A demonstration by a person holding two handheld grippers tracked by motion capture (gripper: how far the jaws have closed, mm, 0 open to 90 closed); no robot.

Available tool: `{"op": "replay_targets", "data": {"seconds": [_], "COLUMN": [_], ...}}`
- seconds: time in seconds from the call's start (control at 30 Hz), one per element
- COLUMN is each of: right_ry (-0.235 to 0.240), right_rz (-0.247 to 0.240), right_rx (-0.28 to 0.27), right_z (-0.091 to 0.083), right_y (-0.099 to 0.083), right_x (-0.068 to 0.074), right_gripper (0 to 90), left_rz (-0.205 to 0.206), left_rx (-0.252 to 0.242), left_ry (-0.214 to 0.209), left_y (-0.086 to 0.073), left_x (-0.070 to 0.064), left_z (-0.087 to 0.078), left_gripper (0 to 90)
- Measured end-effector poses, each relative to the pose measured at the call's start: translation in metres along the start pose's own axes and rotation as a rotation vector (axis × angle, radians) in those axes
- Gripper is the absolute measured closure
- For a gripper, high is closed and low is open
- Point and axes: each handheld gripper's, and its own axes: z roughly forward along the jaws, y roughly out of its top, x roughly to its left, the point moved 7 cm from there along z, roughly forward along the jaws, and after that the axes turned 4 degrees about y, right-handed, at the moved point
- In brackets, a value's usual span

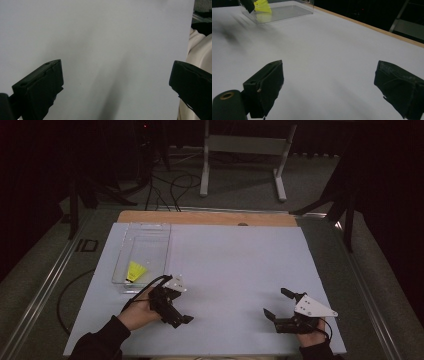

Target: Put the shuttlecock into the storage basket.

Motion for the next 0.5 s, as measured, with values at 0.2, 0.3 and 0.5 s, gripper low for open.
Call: {"op": "replay_targets", "data": {"seconds": [0.2,0.3,0.5], "right_ry": [-0.001,-0.001,0.000], "right_rz": [0.000,0.002,-0.001], "right_rx": [0.000,0.000,0.001], "right_z": [0.000,0.000,0.000], "right_y": [0.000,0.000,0.000], "right_x": [0.000,0.000,0.000], "right_gripper": [9.1,9.0,9.1], "left_rz": [-0.013,-0.019,-0.054], "left_rx": [-0.001,-0.007,-0.028], "left_ry": [0.014,0.020,0.033], "left_y": [-0.015,-0.024,-0.045], "left_x": [0.001,0.000,-0.001], "left_z": [-0.002,-0.004,-0.009], "left_gripper": [0.0,0.0,0.0]}}
